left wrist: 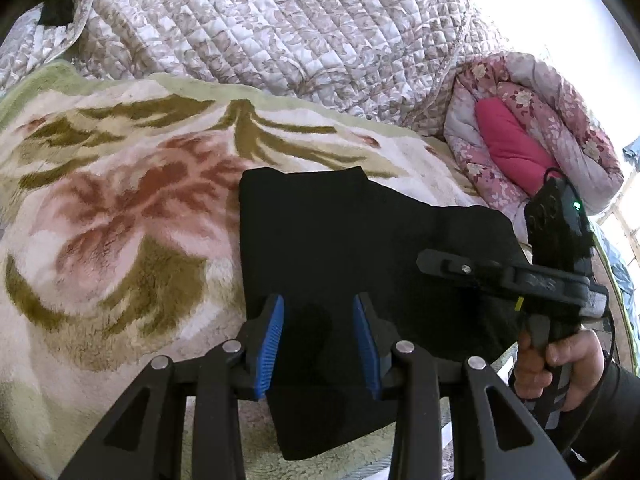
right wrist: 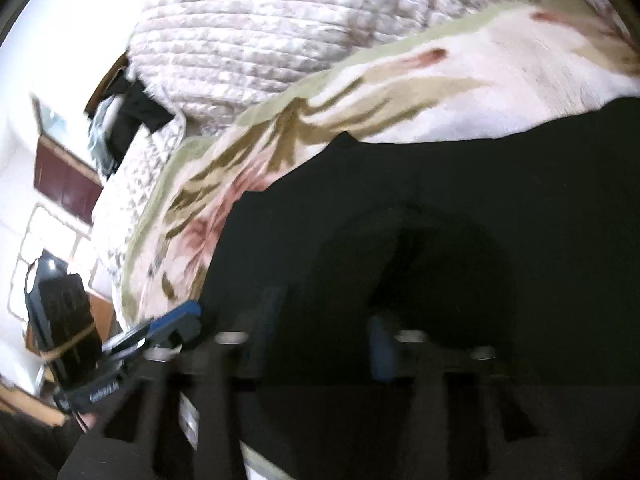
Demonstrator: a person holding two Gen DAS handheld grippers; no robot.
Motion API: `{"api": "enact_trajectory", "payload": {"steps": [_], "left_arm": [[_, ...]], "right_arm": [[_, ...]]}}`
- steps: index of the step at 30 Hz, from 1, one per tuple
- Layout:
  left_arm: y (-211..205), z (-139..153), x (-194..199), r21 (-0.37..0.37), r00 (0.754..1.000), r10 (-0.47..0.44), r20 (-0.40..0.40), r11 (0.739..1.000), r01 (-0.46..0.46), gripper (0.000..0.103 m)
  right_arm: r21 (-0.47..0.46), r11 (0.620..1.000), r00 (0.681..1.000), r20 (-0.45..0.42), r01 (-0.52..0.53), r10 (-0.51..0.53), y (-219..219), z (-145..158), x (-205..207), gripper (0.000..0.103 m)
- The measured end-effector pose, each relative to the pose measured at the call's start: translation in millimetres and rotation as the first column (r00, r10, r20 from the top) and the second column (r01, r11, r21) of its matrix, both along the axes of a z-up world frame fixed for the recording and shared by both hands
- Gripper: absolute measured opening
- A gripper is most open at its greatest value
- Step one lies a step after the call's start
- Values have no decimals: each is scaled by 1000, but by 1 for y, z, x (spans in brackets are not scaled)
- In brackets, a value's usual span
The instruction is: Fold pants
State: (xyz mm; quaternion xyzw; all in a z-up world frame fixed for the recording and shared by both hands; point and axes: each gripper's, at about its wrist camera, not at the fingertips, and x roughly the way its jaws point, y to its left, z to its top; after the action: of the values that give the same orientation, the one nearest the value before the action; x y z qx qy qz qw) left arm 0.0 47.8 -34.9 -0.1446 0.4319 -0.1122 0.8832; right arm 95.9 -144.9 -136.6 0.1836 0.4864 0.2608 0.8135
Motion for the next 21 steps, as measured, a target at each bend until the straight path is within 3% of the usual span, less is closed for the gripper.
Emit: {"api": "enact_trajectory", "payload": {"steps": [2,10,12,15,21], "left_arm": [[0,0,0,3,1000,0,-1,1000,0,38],[7,4,-3,18,1000,26,8,1000,-26,38],[10,4,-4,19,999,33,6,999,-33,38],[14,0,-3,13,999,44,-9,999,-44,38],[11,2,-4,22,999,32,-4,999,-32,38]], "right_arm": [[3,1000,1000,4,-3,3,-1,2,-1,3],[62,997,996,68,47,-52,-28,30,-5,2],[49,996,995,63,76,-79,-39,27,-1,2],[1,995,995,-13,101,-101,-47,7,7,2],[16,996,995,42,90,-91,-47,26,1,2]]}}
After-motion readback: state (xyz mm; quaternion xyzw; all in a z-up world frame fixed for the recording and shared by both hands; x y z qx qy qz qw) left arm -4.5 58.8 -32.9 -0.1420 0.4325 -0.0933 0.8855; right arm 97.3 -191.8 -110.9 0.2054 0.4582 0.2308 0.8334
